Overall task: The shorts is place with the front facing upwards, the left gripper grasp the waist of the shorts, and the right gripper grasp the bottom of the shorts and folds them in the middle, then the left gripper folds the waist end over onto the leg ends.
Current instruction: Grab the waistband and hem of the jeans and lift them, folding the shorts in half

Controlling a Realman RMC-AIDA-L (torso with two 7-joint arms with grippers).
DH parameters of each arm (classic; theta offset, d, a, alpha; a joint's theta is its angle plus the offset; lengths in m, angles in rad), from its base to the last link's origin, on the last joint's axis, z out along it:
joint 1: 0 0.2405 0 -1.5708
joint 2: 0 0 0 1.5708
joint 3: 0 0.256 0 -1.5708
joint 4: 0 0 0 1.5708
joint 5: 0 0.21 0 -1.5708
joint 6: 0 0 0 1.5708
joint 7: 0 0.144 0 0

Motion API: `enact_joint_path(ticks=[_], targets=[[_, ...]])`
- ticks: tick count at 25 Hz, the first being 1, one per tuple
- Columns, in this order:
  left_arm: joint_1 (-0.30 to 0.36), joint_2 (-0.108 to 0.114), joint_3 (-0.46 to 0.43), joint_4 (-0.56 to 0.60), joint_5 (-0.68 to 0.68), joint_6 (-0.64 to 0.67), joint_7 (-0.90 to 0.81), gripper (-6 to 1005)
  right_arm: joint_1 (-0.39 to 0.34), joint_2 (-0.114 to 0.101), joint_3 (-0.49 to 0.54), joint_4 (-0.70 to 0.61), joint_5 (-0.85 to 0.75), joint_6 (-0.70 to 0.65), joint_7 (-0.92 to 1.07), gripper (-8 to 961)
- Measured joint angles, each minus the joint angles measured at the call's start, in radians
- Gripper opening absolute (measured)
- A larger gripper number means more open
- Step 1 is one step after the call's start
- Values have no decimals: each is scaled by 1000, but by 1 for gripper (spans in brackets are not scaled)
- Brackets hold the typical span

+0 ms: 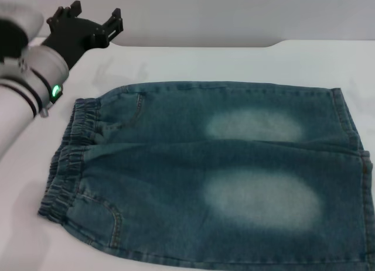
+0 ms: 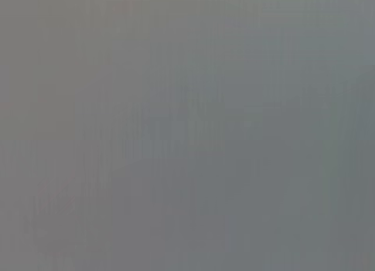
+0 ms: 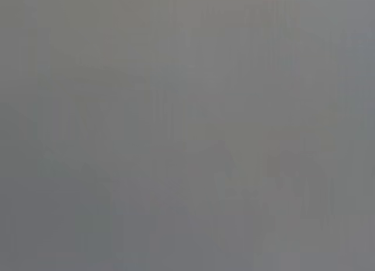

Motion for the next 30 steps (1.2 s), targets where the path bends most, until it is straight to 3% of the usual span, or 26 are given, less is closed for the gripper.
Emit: enact_joint_path(ticks=[3,7,10,15,21,30], targets=[[13,-10,-82,-188,71,-288,6,834,-27,53,138,150,-94,266,-2,772],[4,-26,-169,-350,81,-623,88,834,-23,123,298,292,-170,610,-4,771],[-10,-37,-219,-439,79,-820,144,834,-18,154,360,367,-221,762,-6,770],[-66,-36,-298,-551,83,-1151,156,834,-45,165,380,505,-256,919,-13,770],[-114,-36,-365,-596,106,-1355,171,834,-59,170,417,638,-259,1105,-25,769],[-180,-34,-440,-609,132,-1566,243,835,73,166,543,710,-304,1583,-34,767]])
